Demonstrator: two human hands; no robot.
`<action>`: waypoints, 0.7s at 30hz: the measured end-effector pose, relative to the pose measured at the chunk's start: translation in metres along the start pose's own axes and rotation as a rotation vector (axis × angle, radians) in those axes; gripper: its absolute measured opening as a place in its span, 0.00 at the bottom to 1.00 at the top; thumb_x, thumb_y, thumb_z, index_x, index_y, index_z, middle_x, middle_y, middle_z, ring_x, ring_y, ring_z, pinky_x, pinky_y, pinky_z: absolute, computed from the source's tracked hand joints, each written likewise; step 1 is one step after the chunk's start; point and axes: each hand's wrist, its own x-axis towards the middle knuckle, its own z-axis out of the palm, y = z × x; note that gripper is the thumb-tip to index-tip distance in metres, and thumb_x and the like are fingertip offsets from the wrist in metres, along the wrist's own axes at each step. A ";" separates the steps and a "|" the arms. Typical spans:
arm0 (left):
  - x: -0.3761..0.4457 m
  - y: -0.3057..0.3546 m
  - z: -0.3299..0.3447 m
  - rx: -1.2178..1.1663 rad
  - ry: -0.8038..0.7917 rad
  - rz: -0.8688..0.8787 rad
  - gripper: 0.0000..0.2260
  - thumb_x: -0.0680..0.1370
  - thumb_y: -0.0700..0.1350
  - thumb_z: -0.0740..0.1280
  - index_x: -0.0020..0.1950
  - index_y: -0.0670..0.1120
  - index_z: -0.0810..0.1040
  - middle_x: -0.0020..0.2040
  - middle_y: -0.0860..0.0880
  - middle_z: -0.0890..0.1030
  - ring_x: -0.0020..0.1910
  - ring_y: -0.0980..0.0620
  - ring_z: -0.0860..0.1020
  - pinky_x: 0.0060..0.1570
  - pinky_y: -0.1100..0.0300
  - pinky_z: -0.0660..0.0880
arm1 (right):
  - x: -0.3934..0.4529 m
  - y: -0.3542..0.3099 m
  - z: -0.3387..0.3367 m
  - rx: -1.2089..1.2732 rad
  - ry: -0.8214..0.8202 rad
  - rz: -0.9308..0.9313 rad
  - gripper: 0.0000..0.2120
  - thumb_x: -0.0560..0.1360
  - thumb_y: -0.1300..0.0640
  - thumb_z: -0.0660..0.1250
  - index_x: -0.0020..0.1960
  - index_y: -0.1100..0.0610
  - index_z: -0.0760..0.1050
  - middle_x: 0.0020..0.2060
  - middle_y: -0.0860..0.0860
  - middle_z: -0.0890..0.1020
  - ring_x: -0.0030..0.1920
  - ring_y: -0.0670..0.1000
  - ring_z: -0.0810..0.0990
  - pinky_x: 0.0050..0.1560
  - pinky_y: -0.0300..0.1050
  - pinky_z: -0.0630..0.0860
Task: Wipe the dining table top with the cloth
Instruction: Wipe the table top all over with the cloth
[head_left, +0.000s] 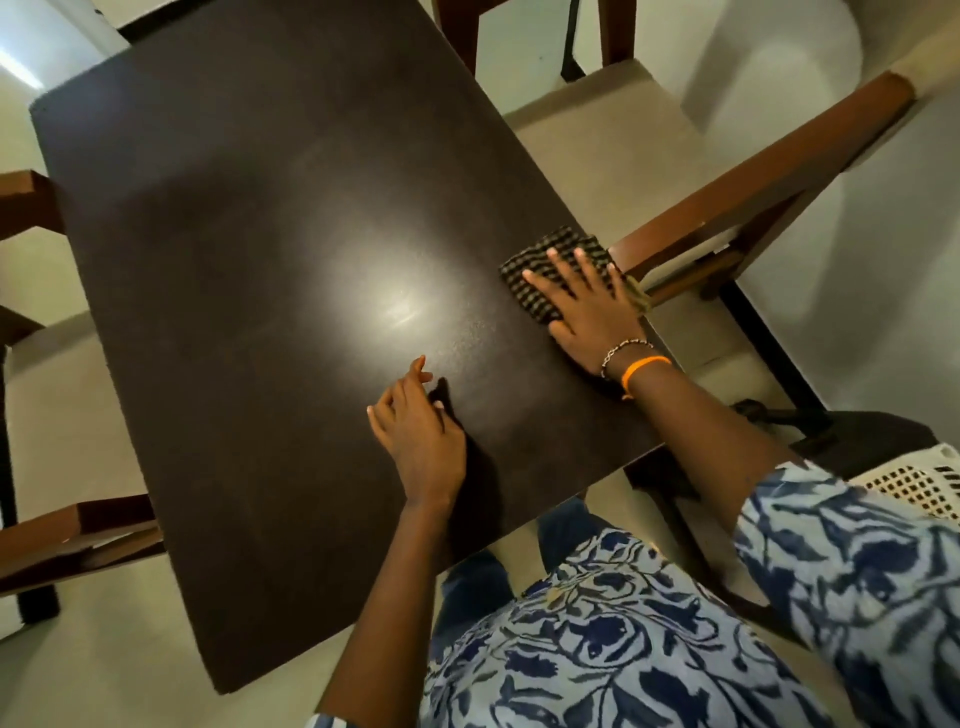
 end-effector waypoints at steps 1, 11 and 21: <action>-0.002 0.006 0.007 0.006 0.000 -0.005 0.22 0.75 0.34 0.60 0.69 0.47 0.67 0.60 0.50 0.74 0.65 0.46 0.64 0.69 0.40 0.59 | 0.011 0.002 -0.001 0.004 0.009 0.001 0.32 0.75 0.51 0.59 0.76 0.42 0.51 0.78 0.50 0.50 0.77 0.56 0.46 0.73 0.60 0.46; -0.025 0.011 0.019 0.134 -0.033 -0.037 0.28 0.75 0.35 0.60 0.73 0.50 0.59 0.63 0.48 0.71 0.71 0.47 0.58 0.73 0.43 0.42 | 0.118 -0.004 -0.020 0.055 -0.031 -0.064 0.31 0.76 0.49 0.58 0.75 0.42 0.51 0.78 0.51 0.48 0.77 0.57 0.45 0.73 0.63 0.44; -0.044 0.009 0.019 0.127 -0.087 0.016 0.25 0.76 0.35 0.60 0.72 0.48 0.63 0.62 0.47 0.72 0.69 0.45 0.60 0.74 0.44 0.42 | -0.003 0.011 -0.006 -0.017 -0.013 -0.164 0.32 0.75 0.50 0.57 0.76 0.42 0.49 0.78 0.50 0.48 0.77 0.55 0.46 0.73 0.57 0.47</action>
